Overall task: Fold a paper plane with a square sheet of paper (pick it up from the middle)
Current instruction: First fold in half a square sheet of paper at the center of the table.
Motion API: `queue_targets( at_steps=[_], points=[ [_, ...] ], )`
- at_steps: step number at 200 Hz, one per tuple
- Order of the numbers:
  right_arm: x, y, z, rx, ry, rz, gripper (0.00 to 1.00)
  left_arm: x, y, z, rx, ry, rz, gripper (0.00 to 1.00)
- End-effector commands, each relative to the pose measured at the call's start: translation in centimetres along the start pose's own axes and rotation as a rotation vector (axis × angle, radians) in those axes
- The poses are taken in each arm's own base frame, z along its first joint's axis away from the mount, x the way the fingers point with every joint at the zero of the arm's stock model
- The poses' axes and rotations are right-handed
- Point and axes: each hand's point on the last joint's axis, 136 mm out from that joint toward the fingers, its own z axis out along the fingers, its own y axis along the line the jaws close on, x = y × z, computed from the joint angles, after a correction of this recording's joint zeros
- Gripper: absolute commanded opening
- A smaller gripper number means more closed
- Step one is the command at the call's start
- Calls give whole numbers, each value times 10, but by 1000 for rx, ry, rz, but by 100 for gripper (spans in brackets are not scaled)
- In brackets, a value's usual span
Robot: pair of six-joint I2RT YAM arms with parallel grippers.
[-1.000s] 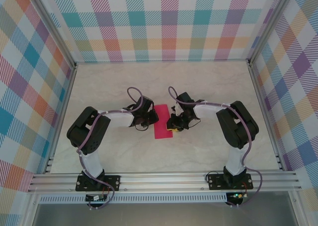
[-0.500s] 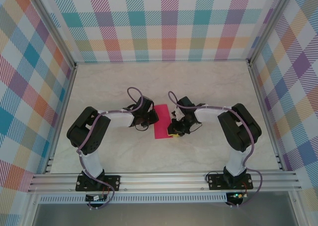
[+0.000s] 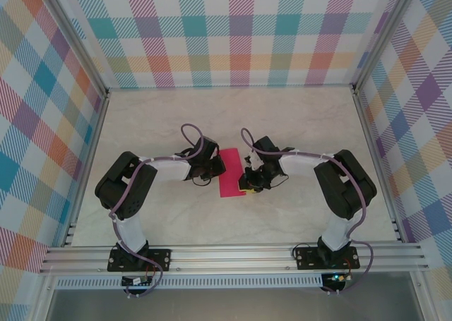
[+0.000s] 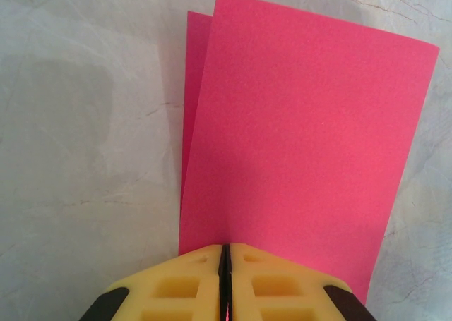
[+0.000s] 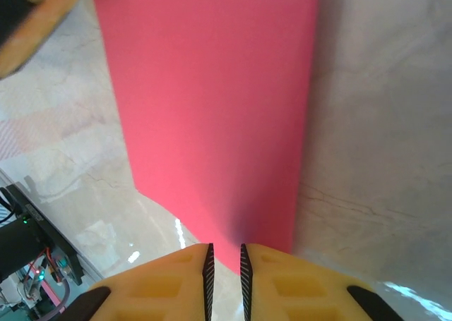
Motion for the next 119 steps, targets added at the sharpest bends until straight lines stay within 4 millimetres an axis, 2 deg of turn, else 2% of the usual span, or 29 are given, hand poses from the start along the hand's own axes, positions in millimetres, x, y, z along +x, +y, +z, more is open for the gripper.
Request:
queue_targets(
  at_steps=[1,13,26,47,63,91,119],
  points=[
    [16,-19,12,38,52,35,20,41,66,12,-240,111,-23,11],
    [16,-19,10,51,57,38,20,41,66,13,-241,114,-24,11],
    [9,-9,3,49,44,32,21,41,65,12,-240,112,-23,11],
    [-15,20,-13,4,-25,-8,22,40,64,12,-238,110,-24,11],
    [-36,33,-19,-4,-80,-28,22,40,65,12,-239,111,-23,11],
    [-69,34,-13,1,-135,-20,22,40,64,12,-236,114,-21,11],
    [-89,28,-3,5,-149,-8,21,40,62,12,-233,118,-15,11]
  ],
)
